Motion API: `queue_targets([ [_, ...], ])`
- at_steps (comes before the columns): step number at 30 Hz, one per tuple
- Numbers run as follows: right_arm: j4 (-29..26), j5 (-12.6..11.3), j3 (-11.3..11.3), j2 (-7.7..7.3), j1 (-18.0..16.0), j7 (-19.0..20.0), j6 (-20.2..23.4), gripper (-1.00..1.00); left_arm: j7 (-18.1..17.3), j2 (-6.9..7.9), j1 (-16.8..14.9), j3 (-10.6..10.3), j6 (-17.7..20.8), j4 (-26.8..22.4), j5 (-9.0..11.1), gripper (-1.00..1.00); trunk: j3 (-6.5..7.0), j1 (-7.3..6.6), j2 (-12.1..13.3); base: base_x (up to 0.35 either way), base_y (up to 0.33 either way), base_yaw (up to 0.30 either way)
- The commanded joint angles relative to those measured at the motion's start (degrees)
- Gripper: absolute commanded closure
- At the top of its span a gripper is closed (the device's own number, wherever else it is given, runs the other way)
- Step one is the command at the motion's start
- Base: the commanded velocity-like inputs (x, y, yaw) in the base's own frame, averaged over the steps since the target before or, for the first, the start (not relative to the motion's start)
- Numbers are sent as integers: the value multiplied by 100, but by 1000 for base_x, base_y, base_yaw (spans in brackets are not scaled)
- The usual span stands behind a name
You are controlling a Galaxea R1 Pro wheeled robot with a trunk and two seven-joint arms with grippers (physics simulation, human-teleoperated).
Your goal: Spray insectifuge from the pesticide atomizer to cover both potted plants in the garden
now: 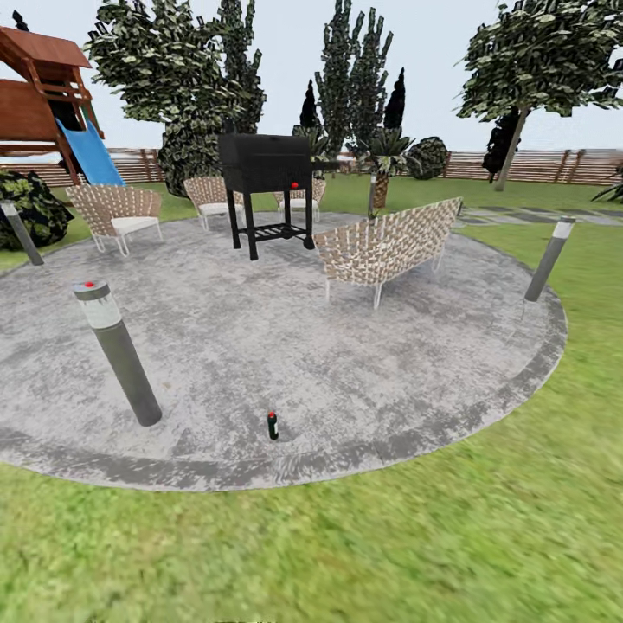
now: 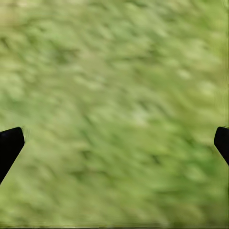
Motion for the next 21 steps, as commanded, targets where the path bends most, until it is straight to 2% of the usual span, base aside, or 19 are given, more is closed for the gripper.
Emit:
queue_targets([
  [1,2,2,-5,0,-1,1,-17,-100,2,0,-4,0,-19,7,6,-100,-5,-1,-2,0,0,277],
  [21,2,3,-5,0,-1,1,-17,-100,9,0,-4,1,-11,7,6,-100,-5,-1,-2,5,-4,275],
])
